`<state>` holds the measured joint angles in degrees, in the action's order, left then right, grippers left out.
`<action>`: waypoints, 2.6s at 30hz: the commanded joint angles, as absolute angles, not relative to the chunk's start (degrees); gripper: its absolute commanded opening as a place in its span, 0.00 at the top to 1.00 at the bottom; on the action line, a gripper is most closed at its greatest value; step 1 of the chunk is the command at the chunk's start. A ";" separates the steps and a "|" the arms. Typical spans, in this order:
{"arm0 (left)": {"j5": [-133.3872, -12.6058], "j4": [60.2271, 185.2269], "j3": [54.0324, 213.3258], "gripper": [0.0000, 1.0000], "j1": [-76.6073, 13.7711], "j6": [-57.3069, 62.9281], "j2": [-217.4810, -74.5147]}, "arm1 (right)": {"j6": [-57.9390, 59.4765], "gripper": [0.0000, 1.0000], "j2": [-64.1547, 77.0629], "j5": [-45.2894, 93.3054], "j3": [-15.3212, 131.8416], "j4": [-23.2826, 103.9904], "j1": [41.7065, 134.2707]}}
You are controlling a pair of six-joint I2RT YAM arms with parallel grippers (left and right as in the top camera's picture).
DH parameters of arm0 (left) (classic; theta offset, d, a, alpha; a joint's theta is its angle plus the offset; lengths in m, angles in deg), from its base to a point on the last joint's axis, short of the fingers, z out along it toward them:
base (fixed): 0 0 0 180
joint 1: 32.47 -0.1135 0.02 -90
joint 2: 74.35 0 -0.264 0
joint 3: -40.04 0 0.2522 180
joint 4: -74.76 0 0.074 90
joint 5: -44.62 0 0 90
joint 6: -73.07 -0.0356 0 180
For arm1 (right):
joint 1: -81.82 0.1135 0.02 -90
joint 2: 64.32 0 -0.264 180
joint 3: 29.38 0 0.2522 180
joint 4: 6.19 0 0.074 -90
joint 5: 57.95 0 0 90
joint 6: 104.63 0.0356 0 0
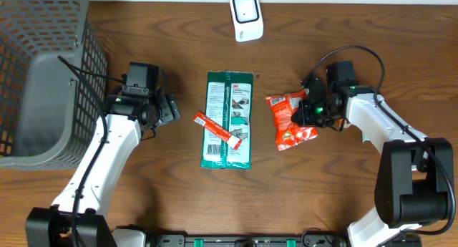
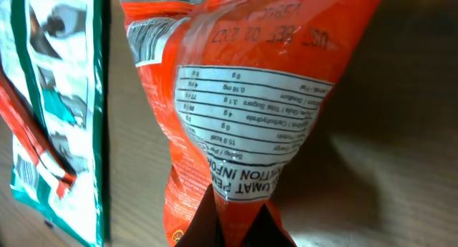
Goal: Scan the item barcode
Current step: 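Grasp the red snack packet with the right gripper, then lift the red snack packet and carry it up toward the scanner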
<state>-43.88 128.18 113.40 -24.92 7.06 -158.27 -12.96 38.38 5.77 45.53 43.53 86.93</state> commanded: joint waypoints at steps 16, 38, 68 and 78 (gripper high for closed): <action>-43.40 128.31 114.03 0.12 -25.11 7.35 -158.58 | -17.09 0.99 36.82 7.63 44.57 51.49 86.80; -43.40 128.31 114.03 0.11 -25.11 7.35 -158.58 | -32.69 0.99 36.96 9.70 42.45 49.02 89.79; -43.40 128.31 114.03 0.12 -25.11 7.35 -158.58 | -29.85 0.99 33.48 8.85 50.40 55.03 89.75; -43.40 128.31 114.03 0.11 -25.11 7.35 -158.58 | -29.87 0.99 26.57 9.90 58.16 61.24 89.75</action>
